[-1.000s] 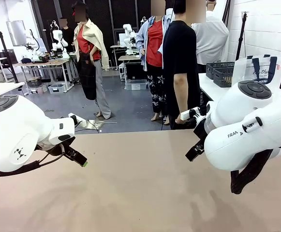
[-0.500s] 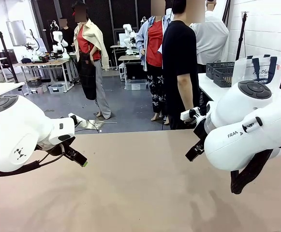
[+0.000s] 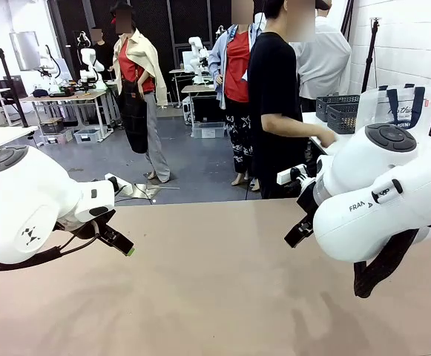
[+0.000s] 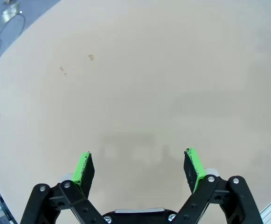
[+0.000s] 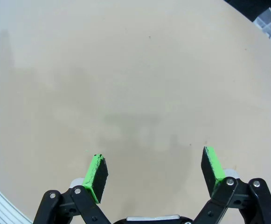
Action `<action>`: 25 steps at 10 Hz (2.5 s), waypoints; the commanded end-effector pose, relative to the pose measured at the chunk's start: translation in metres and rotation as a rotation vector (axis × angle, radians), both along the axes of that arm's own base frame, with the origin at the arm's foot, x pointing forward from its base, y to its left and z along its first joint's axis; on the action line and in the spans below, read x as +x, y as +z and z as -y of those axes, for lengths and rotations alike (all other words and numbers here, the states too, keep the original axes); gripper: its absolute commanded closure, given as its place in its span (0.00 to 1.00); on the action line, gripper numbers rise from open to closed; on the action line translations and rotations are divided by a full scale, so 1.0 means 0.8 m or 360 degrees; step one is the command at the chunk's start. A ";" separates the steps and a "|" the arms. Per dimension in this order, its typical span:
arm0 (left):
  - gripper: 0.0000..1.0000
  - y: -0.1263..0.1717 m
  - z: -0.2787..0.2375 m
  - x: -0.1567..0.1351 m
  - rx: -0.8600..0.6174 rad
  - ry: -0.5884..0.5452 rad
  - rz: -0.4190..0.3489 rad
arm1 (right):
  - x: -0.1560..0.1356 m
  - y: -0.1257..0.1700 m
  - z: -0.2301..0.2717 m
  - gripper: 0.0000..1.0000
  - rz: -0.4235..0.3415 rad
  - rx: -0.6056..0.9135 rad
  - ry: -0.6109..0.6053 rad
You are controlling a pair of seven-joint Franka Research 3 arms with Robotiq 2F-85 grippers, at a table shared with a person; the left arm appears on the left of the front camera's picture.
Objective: Transfer purchased items from the store into the shopping bag.
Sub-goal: Open the Reusable shopping bag in the center of the table.
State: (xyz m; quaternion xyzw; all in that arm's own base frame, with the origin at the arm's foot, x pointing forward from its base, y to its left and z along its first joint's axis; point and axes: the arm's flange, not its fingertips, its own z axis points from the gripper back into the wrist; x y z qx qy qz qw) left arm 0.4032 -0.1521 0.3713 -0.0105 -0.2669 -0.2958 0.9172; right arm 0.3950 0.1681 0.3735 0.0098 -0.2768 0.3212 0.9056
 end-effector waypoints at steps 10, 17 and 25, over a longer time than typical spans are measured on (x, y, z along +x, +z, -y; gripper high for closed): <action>0.00 0.000 -0.001 0.000 -0.0001 0.0003 0.0000 | 0.000 0.000 0.000 0.00 0.0000 0.0001 0.0000; 0.00 0.000 -0.001 0.000 -0.0001 0.0003 0.0000 | 0.000 0.000 0.000 0.00 0.0000 0.0001 0.0000; 0.00 0.000 -0.001 0.000 -0.0001 0.0003 0.0000 | 0.000 0.000 0.000 0.00 0.0000 0.0001 0.0000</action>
